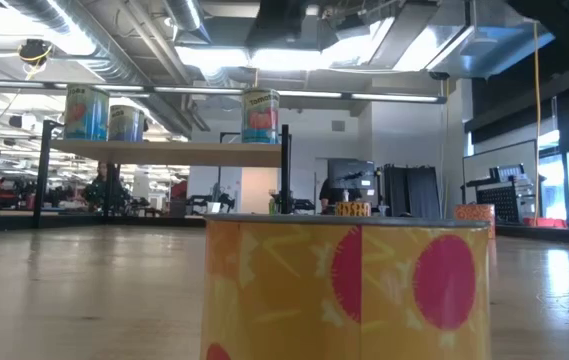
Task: Pick and place cans onto a shelf
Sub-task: Put the blue canned tomatoes on the shelf
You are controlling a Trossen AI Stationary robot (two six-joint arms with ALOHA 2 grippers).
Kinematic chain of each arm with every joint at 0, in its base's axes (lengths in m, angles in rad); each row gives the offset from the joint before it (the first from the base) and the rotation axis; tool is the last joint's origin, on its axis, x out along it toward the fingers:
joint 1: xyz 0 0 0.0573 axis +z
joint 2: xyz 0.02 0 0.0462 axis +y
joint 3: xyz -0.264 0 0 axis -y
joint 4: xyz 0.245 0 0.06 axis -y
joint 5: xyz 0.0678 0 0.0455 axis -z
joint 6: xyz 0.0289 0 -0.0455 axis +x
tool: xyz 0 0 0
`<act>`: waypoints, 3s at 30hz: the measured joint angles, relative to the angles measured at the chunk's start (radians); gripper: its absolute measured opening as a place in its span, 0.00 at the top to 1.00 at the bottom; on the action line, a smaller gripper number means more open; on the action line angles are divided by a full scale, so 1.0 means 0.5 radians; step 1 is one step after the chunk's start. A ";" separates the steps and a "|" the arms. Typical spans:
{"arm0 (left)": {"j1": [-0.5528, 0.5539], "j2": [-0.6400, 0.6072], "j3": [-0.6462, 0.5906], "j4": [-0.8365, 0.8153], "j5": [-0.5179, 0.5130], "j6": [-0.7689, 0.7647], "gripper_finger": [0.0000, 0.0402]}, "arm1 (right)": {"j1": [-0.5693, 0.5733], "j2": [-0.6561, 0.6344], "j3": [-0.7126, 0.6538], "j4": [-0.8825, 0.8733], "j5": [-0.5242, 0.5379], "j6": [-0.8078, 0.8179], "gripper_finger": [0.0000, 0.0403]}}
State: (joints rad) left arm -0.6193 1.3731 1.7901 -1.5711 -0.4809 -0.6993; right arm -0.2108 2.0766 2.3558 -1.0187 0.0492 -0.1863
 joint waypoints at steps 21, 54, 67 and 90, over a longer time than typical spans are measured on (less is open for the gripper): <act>0.622 0.001 0.000 0.699 -0.258 0.557 0.99 | 0.276 -0.708 0.002 -0.480 0.336 -0.065 0.99; 1.268 0.716 0.000 1.336 -0.080 0.892 1.00 | 0.273 -1.137 0.001 -0.970 0.638 -0.063 0.98; 1.459 0.844 0.002 1.425 -0.378 0.888 1.00 | 0.202 -1.143 0.001 -0.972 0.679 -0.063 0.97; 1.619 0.851 0.001 1.352 -0.050 0.838 1.00 | 0.019 -1.143 0.001 -1.040 0.859 -0.071 0.97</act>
State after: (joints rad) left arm 0.1902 1.7987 1.7905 -0.8949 -0.5059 -0.2802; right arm -0.2012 1.5051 2.3562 -1.5385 0.4786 -0.2218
